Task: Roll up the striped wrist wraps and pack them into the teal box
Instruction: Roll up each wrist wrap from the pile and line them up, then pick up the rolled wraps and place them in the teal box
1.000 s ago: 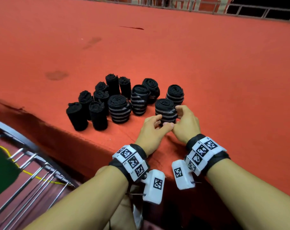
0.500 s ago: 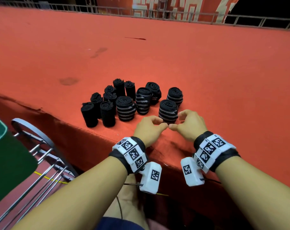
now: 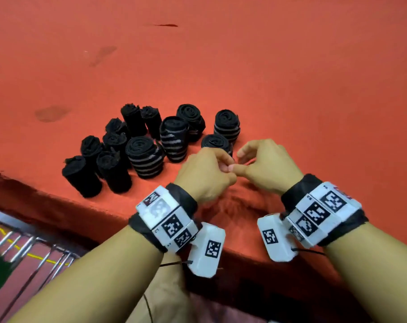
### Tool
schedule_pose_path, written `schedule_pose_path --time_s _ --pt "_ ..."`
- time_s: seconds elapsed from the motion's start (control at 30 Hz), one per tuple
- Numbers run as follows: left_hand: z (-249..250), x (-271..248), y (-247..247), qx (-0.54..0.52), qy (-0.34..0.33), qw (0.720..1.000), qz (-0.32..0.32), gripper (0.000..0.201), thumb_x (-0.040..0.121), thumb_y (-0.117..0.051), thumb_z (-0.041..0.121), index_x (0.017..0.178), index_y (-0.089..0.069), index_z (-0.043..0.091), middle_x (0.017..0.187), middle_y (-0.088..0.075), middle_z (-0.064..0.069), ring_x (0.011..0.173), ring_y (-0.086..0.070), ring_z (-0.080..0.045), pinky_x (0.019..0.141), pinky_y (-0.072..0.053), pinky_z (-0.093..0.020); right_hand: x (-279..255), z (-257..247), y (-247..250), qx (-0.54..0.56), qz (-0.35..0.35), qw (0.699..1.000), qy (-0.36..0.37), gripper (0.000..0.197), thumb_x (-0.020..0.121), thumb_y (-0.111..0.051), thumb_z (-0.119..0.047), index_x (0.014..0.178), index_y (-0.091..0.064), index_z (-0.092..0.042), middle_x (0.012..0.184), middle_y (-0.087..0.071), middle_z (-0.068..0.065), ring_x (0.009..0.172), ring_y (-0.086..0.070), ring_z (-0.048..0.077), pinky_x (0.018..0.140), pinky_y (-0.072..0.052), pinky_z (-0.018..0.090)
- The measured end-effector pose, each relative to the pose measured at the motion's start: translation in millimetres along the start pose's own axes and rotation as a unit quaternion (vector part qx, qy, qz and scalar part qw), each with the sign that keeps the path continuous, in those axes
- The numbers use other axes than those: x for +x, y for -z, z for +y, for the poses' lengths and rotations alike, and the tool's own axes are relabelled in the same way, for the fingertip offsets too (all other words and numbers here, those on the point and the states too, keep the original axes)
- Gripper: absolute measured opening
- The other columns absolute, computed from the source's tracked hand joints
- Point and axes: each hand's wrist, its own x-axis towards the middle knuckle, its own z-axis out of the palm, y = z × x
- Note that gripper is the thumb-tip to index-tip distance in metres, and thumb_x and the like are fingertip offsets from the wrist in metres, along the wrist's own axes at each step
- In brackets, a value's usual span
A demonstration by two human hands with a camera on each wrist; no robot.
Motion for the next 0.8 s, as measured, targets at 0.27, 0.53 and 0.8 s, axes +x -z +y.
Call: schedule_pose_path --time_s 0.27,0.53,0.8 --pt "0 69 56 -0.048 0.017 0.997 0.063 0.023 0.072 -0.074 0.035 0.095 -0.073 0.033 0.082 -0.069 0.012 0.064 -0.06 -0.006 0.072 -0.056 -0.03 67 6 19 0.105 -0.027 0.994 0.032 0.03 0.074 -0.084 -0.039 0.097 -0.07 -0.026 0.091 -0.072 -0.015 0.083 -0.068 0.002 0.079 -0.054 0.024" --pt "-16 98 93 0.128 0.171 0.973 0.084 0.048 0.071 -0.085 0.027 0.116 -0.067 0.026 0.126 -0.055 -0.004 0.118 -0.054 -0.027 0.103 -0.039 -0.032 87 -31 19 0.036 -0.159 0.987 0.015 0.052 0.074 -0.082 -0.037 0.118 -0.061 -0.021 0.119 -0.059 -0.004 0.109 -0.056 0.02 0.097 -0.045 0.036" --pt "-2 118 104 0.264 0.23 0.936 -0.038 0.069 0.075 -0.08 0.035 0.135 -0.048 0.023 0.141 -0.047 -0.003 0.121 -0.041 -0.037 0.1 -0.036 -0.042 96 -70 12 -0.132 -0.291 0.947 0.023 0.074 0.087 -0.07 -0.029 0.15 -0.033 -0.023 0.148 -0.039 -0.002 0.134 -0.04 0.026 0.107 -0.042 0.037"
